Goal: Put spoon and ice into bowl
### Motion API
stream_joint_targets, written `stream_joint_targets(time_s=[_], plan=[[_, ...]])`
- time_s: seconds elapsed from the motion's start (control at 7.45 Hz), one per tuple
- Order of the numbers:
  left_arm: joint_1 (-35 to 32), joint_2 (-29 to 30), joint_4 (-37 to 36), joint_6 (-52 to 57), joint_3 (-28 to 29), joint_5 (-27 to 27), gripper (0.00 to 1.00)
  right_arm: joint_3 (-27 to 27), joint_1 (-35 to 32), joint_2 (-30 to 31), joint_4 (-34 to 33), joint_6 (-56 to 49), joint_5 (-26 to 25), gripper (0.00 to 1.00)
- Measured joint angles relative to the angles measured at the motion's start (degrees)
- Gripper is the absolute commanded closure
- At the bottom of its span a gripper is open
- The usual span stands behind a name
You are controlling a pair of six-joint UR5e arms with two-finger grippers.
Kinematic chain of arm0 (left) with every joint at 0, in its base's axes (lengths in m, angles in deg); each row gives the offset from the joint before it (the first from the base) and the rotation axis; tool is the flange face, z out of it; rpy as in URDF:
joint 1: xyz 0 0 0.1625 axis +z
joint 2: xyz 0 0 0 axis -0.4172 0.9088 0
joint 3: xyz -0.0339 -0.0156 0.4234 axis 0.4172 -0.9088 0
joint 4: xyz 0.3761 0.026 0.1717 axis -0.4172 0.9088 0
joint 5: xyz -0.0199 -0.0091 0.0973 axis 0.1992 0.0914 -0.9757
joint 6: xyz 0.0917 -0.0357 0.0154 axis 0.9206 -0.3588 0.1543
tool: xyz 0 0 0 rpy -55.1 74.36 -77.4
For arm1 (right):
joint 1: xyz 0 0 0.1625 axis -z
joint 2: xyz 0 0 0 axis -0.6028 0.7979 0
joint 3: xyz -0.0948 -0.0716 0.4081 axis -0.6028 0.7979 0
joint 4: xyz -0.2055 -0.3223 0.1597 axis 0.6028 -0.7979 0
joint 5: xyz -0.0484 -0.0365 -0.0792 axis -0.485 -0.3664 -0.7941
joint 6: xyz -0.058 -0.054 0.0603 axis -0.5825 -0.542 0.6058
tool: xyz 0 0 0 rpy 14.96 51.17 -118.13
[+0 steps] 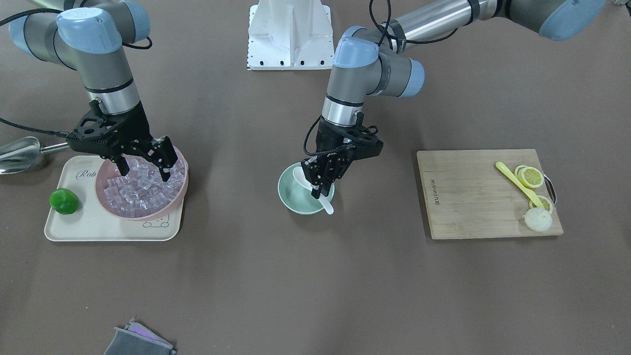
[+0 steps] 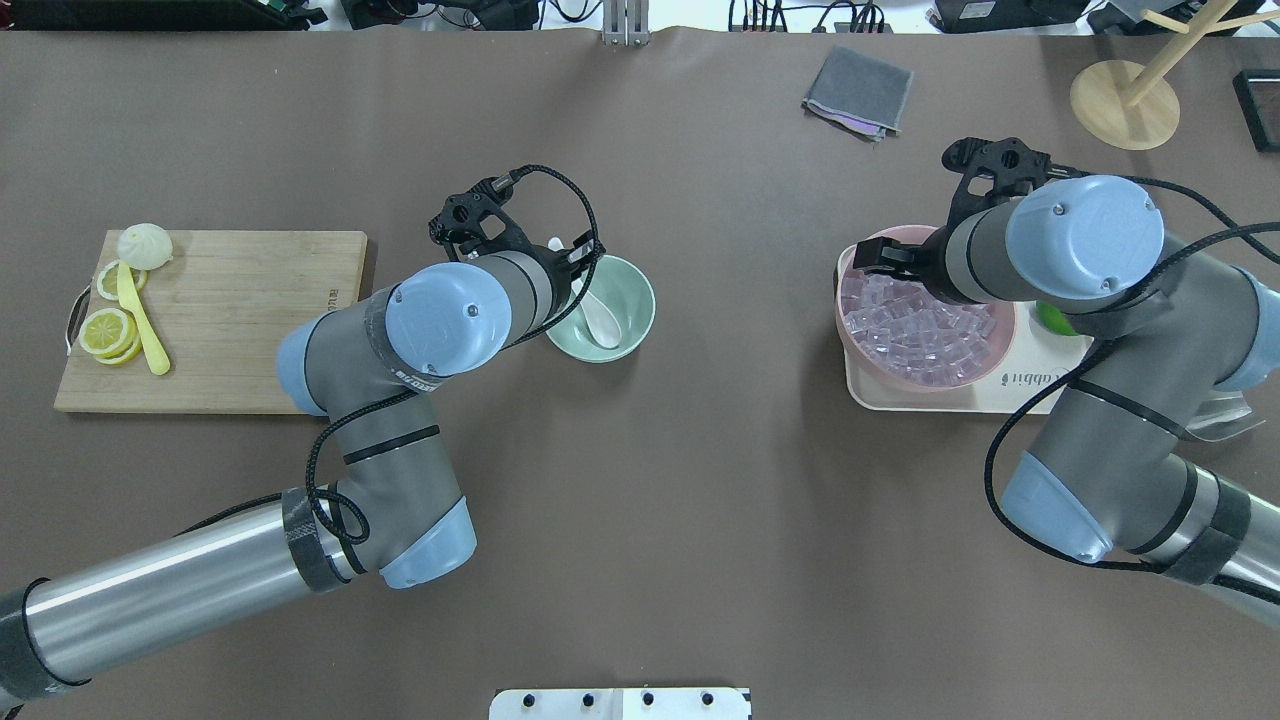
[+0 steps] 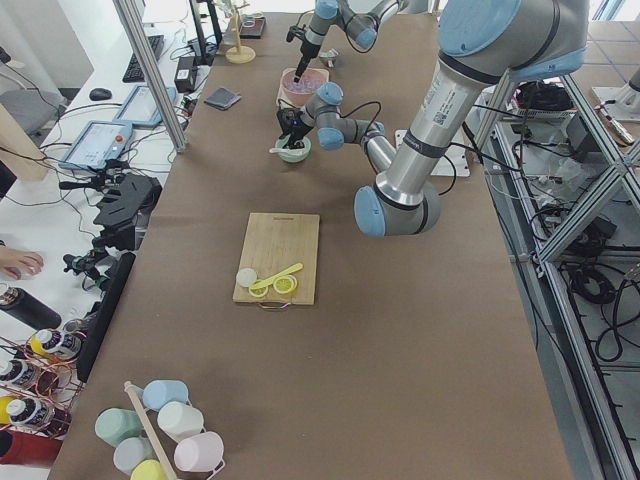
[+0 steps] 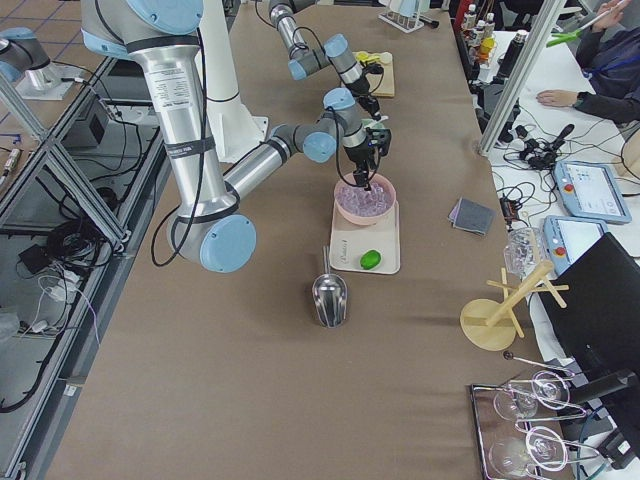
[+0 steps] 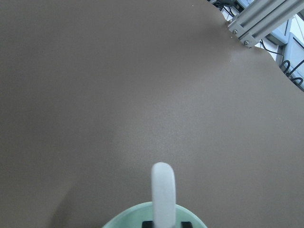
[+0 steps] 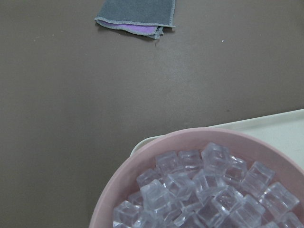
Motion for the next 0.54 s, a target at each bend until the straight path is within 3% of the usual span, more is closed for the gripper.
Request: stream_joint_targets(time_s=[0.13, 0.27, 0.54], plan=[[0.0, -0.6, -0.3, 3.9, -2.3, 1.3, 0.02, 0.0, 0.3, 0.0, 0.0, 0.0, -0.5, 0.07], [-0.9, -2.8, -1.4, 8.9, -6.3, 5.9, 0.02, 0.1, 0.5, 0.0, 0.0, 0.0, -0.9, 0.10], [-8.7, -10.5, -3.6, 22.8, -13.7, 22.6, 0.02, 0.9, 1.1, 0.1, 0.0, -0.4, -2.5, 0.17]])
